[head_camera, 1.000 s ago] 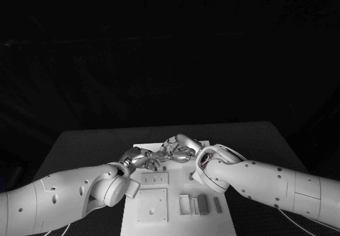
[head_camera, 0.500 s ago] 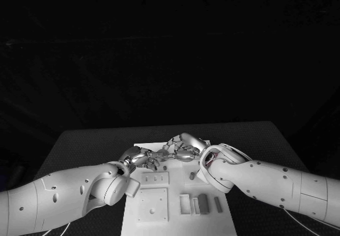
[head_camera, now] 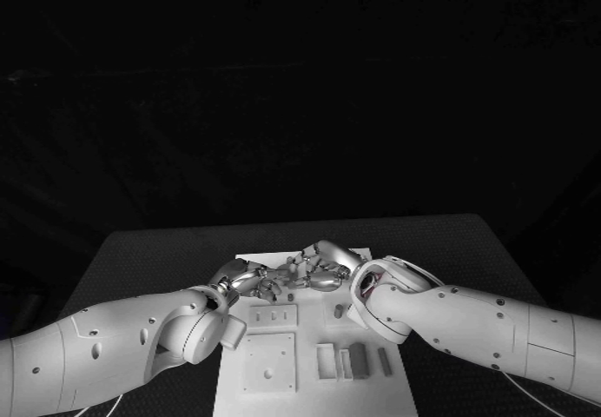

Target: Assemble the parts on the task board

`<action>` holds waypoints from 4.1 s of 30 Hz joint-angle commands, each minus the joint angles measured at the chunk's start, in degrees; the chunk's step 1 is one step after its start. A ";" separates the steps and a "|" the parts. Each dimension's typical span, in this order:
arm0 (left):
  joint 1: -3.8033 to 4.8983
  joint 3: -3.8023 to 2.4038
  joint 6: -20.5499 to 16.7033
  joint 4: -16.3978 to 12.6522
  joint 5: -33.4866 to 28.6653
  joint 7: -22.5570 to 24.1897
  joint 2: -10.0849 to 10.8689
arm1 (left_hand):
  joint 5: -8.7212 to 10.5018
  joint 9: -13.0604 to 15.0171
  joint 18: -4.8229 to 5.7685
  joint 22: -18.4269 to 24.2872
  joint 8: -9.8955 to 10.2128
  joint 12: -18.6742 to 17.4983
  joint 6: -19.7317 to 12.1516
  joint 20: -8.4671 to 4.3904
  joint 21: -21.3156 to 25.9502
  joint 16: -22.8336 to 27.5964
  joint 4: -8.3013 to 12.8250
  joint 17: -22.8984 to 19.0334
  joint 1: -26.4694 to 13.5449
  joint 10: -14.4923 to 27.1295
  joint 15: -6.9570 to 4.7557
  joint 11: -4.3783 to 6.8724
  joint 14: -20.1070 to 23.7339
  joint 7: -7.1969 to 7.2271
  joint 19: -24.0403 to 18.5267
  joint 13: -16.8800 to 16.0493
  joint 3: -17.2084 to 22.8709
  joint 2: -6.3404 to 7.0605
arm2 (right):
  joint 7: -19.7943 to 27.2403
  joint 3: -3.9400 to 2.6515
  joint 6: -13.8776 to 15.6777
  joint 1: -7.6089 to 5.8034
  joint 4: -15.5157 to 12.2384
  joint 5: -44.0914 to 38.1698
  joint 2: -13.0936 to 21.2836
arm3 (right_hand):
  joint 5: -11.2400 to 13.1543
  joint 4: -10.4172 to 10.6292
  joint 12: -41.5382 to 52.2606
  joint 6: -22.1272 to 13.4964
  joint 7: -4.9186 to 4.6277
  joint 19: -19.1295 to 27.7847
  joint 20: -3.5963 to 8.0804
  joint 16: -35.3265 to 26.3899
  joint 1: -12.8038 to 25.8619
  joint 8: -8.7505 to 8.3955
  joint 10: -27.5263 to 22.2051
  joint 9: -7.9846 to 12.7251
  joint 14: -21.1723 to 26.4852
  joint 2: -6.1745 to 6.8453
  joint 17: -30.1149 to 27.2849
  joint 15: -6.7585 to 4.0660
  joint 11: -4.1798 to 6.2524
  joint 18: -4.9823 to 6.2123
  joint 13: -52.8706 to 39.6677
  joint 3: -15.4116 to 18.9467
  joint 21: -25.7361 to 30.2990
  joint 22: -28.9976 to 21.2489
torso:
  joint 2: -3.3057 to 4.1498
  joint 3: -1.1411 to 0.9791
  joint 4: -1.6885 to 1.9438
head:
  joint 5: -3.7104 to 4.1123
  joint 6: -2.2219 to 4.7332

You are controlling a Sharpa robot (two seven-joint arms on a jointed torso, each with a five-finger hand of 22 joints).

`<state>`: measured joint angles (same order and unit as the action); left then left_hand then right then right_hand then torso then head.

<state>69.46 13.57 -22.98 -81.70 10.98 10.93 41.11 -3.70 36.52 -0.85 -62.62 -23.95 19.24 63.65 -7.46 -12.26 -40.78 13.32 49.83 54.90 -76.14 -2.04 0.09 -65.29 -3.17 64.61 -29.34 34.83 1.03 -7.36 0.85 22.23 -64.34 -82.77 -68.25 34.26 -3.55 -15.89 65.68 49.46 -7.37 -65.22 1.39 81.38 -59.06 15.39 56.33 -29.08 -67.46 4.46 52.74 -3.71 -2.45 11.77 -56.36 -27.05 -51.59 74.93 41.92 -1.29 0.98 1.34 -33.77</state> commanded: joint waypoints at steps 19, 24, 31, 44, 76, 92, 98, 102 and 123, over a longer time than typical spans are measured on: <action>0.02 -0.05 0.56 -0.10 0.34 0.10 -0.07 | 0.43 0.04 0.29 -0.04 -0.15 -0.22 0.04 -0.06 0.48 0.11 0.48 -0.11 -0.04 0.31 0.16 -0.04 0.43 0.21 -0.38 0.07 -0.04 -0.49 | 0.90 0.21 -0.78 0.09 -0.25 -0.41 -0.35 | 0.02 0.75 0.31 3.32 -0.18 -0.23 0.14 -0.06 1.04 0.91 0.24 -0.30 -0.08 -2.08 -0.16 -1.31 1.30 3.23 0.42 -0.67 0.12 1.01 | 0.00 0.02 0.10 | -0.16 -0.21; 0.02 -0.05 1.23 -0.12 0.73 0.04 -0.10 | 0.43 0.04 0.29 -0.05 -0.15 -0.23 0.04 -0.05 0.49 0.11 0.50 -0.12 -0.04 0.32 0.16 -0.04 0.43 0.21 -0.38 0.07 -0.05 -0.48 | 0.88 0.21 -0.54 0.09 -0.04 -0.41 -0.50 | 0.03 0.44 0.31 2.82 -0.28 -0.26 0.19 -0.07 0.95 0.54 0.27 -0.12 -0.11 -2.13 -0.16 -1.28 1.23 3.23 0.48 -0.71 0.11 1.02 | 0.00 0.00 0.12 | -0.13 -0.22; 0.02 -0.05 2.41 -0.21 1.26 -0.24 -0.14 | 0.40 0.04 0.30 -0.05 -0.14 -0.23 0.04 -0.04 0.51 0.11 0.52 -0.12 -0.06 0.32 0.17 -0.04 0.44 0.21 -0.39 0.08 -0.08 -0.45 | 0.69 0.21 -0.43 0.09 0.26 -0.41 -0.62 | 0.03 0.04 0.26 1.54 -0.76 -0.19 0.19 -0.16 0.93 -0.34 0.15 0.32 -0.02 -1.60 -0.18 -0.86 0.78 3.23 0.58 -0.71 0.19 0.99 | -0.01 0.05 0.10 | -0.17 -0.18; 0.02 -0.04 3.16 -0.19 2.23 -1.05 -0.15 | 0.38 0.00 0.35 -0.07 -0.03 -0.31 -0.07 0.01 0.64 0.16 0.47 -0.19 -0.33 0.45 0.23 -0.11 0.58 0.14 -0.48 0.11 -0.27 -0.30 | 1.01 0.21 -0.33 0.09 0.08 -0.40 -0.94 | 0.03 -0.09 0.28 0.28 -1.30 -0.11 0.09 -0.21 0.90 -1.21 -0.11 0.85 0.12 -0.95 -0.18 -0.35 0.26 3.23 0.65 -0.76 0.35 0.95 | 0.00 0.07 0.12 | -0.07 -0.22; 0.02 -0.04 4.60 -0.08 2.58 -3.45 -0.21 | -2.32 -1.04 0.41 0.19 2.80 -1.88 -2.80 1.13 3.43 1.45 -0.38 -1.68 -7.64 3.55 1.41 -1.45 3.69 -1.43 -2.91 0.87 -6.24 2.14 | 1.38 0.21 -0.94 0.09 0.14 -0.39 -1.23 | 0.02 -0.18 0.39 0.54 -1.34 -0.11 0.06 -0.17 0.58 -1.14 -0.18 0.93 0.15 -1.29 -0.16 -0.27 0.20 3.23 0.67 -0.98 0.38 0.97 | -0.01 0.07 0.09 | 0.03 -0.21; 0.02 -0.04 5.43 -0.12 2.57 -3.24 -0.20 | -2.13 -1.16 0.34 0.33 3.33 -2.09 -3.14 1.36 4.15 1.53 -2.05 -2.06 -10.19 4.06 1.63 -1.66 4.23 -1.64 -3.19 1.04 -6.82 1.08 | 1.32 0.21 -1.31 0.09 0.43 -0.39 -1.22 | 0.02 -0.26 0.42 0.62 -1.32 -0.11 0.06 -0.15 0.39 -1.12 -0.18 0.95 0.15 -1.53 -0.15 -0.29 0.22 3.23 0.68 -1.08 0.37 0.99 | 0.01 0.07 0.08 | 0.06 -0.19; 0.02 -0.04 6.07 -0.21 2.57 -3.15 -0.21 | -1.81 -1.23 0.34 0.37 3.63 -2.25 -3.43 1.49 4.52 1.63 -2.52 -2.25 -11.39 4.44 1.77 -1.81 4.61 -1.78 -3.48 1.15 -7.13 0.67 | 1.32 0.21 -1.28 0.09 0.46 -0.39 -1.32 | 0.02 -0.28 0.43 0.63 -1.32 -0.11 0.06 -0.15 0.34 -1.11 -0.18 0.96 0.15 -1.56 -0.15 -0.29 0.22 3.23 0.68 -1.09 0.36 0.99 | 0.00 0.04 0.11 | 0.07 -0.12; 0.02 -0.04 6.22 -0.25 2.57 -3.15 -0.21 | -1.69 -1.27 0.34 0.38 3.81 -2.35 -3.62 1.57 4.70 1.70 -2.69 -2.35 -11.77 4.68 1.85 -1.90 4.86 -1.88 -3.65 1.21 -7.13 0.36 | 1.33 0.21 -1.29 0.09 0.52 -0.39 -1.38 | 0.03 -0.31 0.44 0.64 -1.32 -0.11 0.06 -0.14 0.32 -1.11 -0.18 0.97 0.15 -1.55 -0.14 -0.29 0.22 3.23 0.68 -1.09 0.36 1.00 | 0.00 0.06 0.12 | 0.12 -0.12; 0.02 -0.04 7.05 -0.34 2.56 -3.18 -0.23 | -1.68 -1.35 0.34 0.36 4.24 -2.58 -4.07 1.81 5.19 1.83 -2.98 -2.60 -12.52 5.25 2.11 -2.15 5.48 -2.14 -4.14 1.36 -7.01 -0.66 | 0.97 0.22 -1.38 0.09 1.26 -0.90 -2.36 | 0.03 -0.69 0.62 1.56 -1.06 -0.14 0.12 -0.04 -0.89 -0.64 -0.14 0.86 0.10 -1.79 -0.10 -0.50 0.45 3.23 0.70 -1.24 0.24 1.08 | 0.02 0.06 0.13 | 0.05 -0.16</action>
<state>69.45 13.57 -17.07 -81.87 13.34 7.33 41.01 -5.71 35.24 -0.86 -62.32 -19.92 17.00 60.07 -5.64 -7.44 -39.22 10.59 47.29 42.88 -71.34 0.10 -2.04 -60.29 -5.31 60.69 -28.04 27.68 0.52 -6.66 1.08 21.44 -64.28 -81.52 -68.32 31.98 -3.55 -16.23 66.07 50.26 -8.13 -65.11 1.28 81.38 -59.50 14.53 56.12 -28.16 -67.53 2.57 52.65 -4.17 -1.85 11.85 -55.74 -28.35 -51.59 74.93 41.92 -1.22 1.09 1.48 -33.89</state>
